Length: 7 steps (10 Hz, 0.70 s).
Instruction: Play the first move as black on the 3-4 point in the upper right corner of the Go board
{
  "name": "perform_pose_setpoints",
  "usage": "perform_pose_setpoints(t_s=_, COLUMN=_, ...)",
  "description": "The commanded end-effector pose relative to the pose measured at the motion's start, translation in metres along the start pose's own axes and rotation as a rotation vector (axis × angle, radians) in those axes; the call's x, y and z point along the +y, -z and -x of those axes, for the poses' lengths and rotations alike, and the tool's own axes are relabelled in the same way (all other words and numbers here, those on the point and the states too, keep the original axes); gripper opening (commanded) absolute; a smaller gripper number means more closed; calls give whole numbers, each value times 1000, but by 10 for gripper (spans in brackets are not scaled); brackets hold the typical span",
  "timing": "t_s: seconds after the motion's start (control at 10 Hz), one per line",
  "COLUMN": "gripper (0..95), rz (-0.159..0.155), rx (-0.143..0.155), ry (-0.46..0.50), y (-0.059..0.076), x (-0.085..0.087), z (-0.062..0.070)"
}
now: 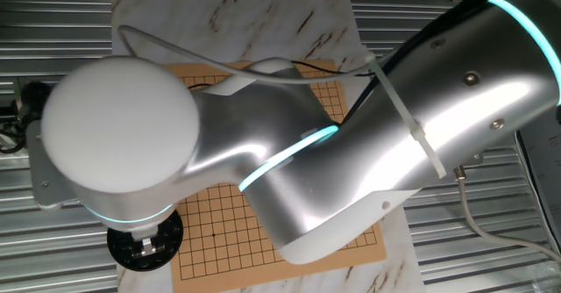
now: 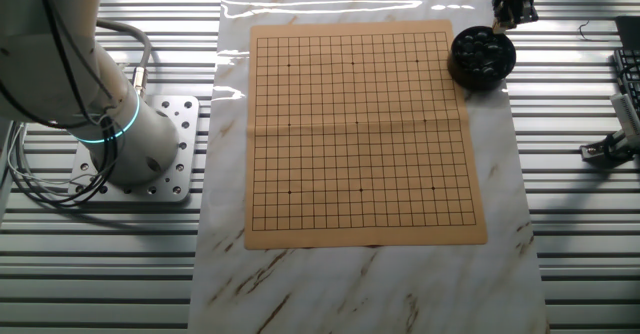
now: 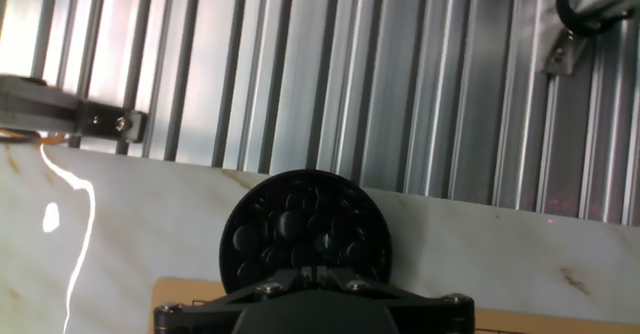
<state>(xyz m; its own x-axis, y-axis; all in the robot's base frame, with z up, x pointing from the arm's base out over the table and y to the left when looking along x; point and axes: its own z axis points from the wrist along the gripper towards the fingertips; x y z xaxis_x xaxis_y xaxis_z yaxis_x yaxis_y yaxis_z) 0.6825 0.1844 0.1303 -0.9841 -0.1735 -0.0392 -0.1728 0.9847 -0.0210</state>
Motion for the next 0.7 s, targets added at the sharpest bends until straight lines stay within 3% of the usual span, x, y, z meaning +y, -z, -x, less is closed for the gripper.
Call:
perform_pose_setpoints(t_s=0.1, gripper=0, rz=25, rx=-1, ry=-21, y=0, x=0, z=-1)
perform_pose_setpoints(t_s=0.3, gripper=0, rz=36, rx=6, ry=-32, y=0, x=0, z=-1)
perform_pose_setpoints(t_s=0.7, gripper=0, rz=49, rx=-9, ry=-56, y=0, x=0, z=-1)
